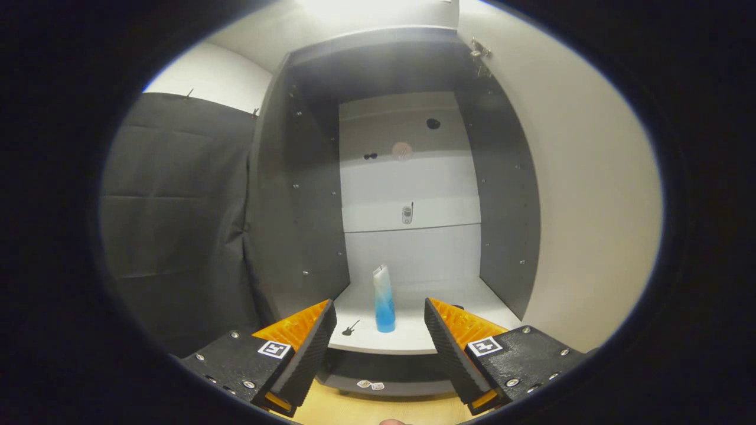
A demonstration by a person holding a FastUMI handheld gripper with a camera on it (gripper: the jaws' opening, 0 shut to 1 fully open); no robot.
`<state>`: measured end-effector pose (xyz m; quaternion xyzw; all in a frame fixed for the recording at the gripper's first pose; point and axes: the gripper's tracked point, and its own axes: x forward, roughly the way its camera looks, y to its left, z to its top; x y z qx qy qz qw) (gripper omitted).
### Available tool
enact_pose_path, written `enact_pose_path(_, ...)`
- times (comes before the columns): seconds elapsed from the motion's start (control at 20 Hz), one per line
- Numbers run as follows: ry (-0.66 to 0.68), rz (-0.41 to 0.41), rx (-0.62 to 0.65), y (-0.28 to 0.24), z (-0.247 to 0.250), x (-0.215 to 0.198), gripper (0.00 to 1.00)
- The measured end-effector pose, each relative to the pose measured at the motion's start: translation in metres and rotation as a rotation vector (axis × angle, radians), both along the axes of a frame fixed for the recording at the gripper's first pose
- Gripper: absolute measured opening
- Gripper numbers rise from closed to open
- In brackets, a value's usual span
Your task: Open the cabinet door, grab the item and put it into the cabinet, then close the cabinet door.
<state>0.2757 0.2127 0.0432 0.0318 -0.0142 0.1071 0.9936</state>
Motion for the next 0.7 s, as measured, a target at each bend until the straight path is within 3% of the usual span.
enact_pose_path(0.3, -0.058, 0.066, -0.069, 0.002, 0.014, -0.082, 0.93)
enact_pose_path(0.7, -0.073, 0.146, -0.066, -0.011, 0.027, -0.182, 0.93)
